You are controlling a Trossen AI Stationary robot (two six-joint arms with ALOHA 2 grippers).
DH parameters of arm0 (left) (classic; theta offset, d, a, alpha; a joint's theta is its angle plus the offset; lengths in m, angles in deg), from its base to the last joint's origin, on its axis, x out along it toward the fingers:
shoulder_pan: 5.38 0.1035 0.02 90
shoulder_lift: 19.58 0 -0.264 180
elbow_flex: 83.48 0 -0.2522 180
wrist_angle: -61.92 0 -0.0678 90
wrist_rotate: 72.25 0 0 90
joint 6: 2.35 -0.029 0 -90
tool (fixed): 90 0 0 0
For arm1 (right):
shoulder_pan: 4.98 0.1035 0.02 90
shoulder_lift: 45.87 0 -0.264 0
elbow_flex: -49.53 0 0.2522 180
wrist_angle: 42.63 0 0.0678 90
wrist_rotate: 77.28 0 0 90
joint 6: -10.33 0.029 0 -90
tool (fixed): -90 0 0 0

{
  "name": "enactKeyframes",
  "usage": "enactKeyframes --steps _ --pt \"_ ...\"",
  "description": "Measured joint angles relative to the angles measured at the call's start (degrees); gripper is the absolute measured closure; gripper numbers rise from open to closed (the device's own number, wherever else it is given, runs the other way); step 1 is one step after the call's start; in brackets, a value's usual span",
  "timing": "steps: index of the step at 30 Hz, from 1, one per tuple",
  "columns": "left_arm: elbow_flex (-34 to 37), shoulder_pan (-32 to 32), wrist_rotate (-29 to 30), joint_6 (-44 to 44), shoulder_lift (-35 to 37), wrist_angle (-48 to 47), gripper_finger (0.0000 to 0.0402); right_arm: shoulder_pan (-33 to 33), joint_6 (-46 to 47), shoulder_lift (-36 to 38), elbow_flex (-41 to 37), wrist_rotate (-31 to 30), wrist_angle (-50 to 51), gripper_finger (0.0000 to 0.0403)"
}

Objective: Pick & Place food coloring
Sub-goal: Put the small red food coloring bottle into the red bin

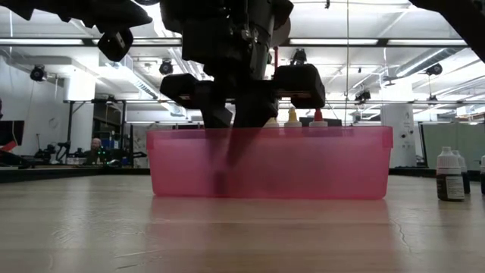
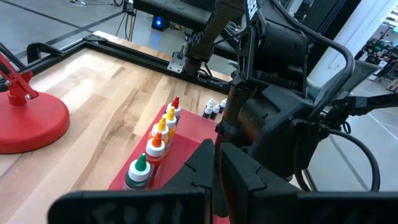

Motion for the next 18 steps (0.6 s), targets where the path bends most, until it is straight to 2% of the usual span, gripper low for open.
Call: enactKeyframes --steps 7,18 --pt "0.0 0.0 0.0 0.0 0.0 0.0 0.0402 0.0 0.0 0.0 0.0 0.0 0.0 0.0314" --pt "0.0 0.0 0.0 0.0 0.0 0.0 0.0402 0.0 0.0 0.0 0.0 0.0 0.1 0.0296"
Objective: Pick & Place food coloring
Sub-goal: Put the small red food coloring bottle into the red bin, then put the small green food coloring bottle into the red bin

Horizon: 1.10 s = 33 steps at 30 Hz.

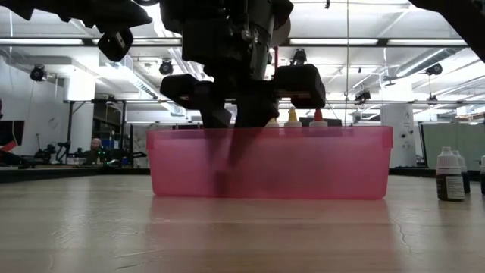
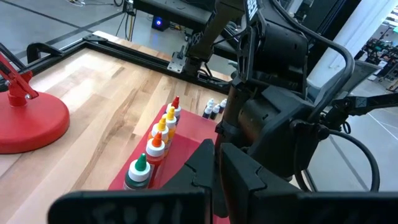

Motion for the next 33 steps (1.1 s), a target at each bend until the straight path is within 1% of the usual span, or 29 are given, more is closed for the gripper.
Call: enactKeyframes --steps 10,15,19,22,26,30,33 --pt "0.0 0.0 0.0 0.0 0.0 0.0 0.0402 0.0 0.3 0.0 1.6 0.0 1.0 0.0284" --pt "0.0 0.0 0.0 0.1 0.0 0.0 0.0402 0.0 4.3 0.0 3.9 0.0 1.4 0.0282" --pt "0.0 0.0 0.0 0.1 0.0 0.0 0.0402 0.1 4.8 0.1 6.8 0.1 4.3 0.0285" --pt "0.0 0.0 0.0 0.1 0.0 0.0 0.0402 0.1 8.1 0.1 9.7 0.1 7.4 0.0287" --pt "0.0 0.0 0.0 0.1 0.0 0.0 0.0402 0.1 15.2 0.2 13.4 0.2 11.9 0.0284" --pt "0.0 0.0 0.0 0.1 0.0 0.0 0.0402 0.1 21.3 0.3 14.8 0.2 16.6 0.0282" --pt "0.0 0.0 0.0 0.1 0.0 0.0 0.0402 0.0 24.0 0.3 14.7 0.2 19.5 0.0285"
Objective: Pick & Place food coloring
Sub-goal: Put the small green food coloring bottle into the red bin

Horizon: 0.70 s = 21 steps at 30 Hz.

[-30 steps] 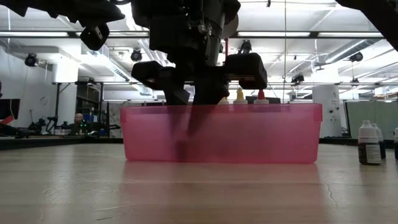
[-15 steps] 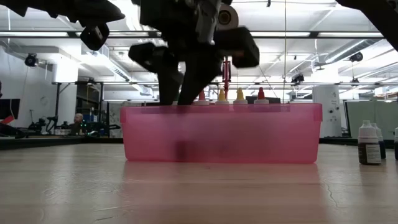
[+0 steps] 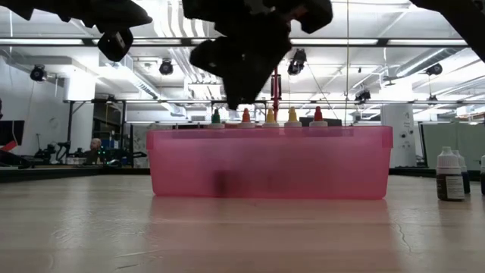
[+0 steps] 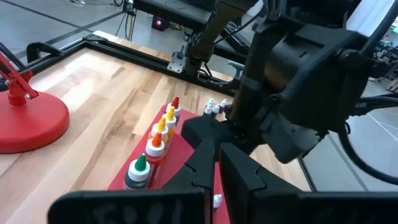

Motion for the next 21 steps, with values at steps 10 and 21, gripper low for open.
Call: enactKeyframes --steps 10,21 --pt "0.0 0.0 0.0 0.0 0.0 0.0 0.0402 0.0 2.6 0.0 -0.2 4.2 10.1 0.0302" --pt "0.0 0.0 0.0 0.0 0.0 0.0 0.0402 0.4 6.2 3.3 -0.3 7.5 14.6 0.0321"
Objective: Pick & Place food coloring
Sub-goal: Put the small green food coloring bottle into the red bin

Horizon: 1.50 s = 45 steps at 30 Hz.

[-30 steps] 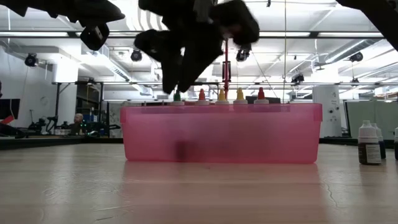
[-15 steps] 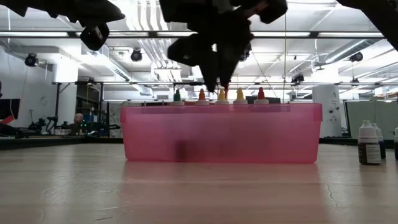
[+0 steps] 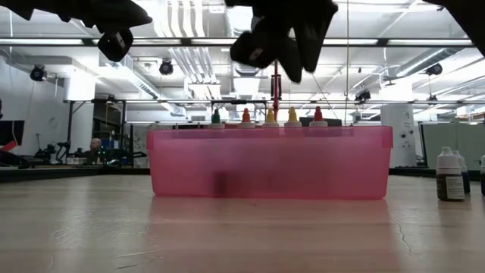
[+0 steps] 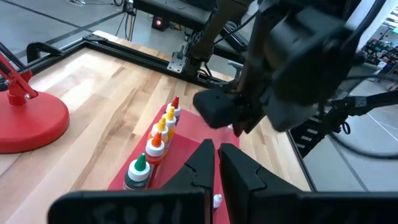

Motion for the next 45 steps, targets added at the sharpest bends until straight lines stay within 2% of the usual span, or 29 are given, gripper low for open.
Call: enactKeyframes --steps 9,15,23,33,40,45 --pt "0.0 0.0 0.0 0.0 0.0 0.0 0.0402 0.6 6.2 6.5 -1.1 0.0 0.0 0.0321" --pt "0.0 0.0 0.0 0.1 0.0 0.0 0.0402 1.2 10.0 13.2 -5.5 0.0 -0.1 0.0327" --pt "0.0 0.0 0.0 0.1 0.0 0.1 0.0402 1.4 18.0 25.5 -19.3 0.0 -2.2 0.033" --pt "0.0 0.0 0.0 0.0 0.0 0.1 0.0402 2.0 28.6 40.0 -40.7 0.0 -18.4 0.0321" --pt "0.0 0.0 0.0 0.4 0.0 0.1 0.0402 2.2 31.0 44.2 -52.3 0.0 -25.9 0.0324" --pt "0.0 0.0 0.0 1.0 0.0 0.0 0.0402 4.3 28.9 44.2 -57.2 0.0 -26.9 0.0305"
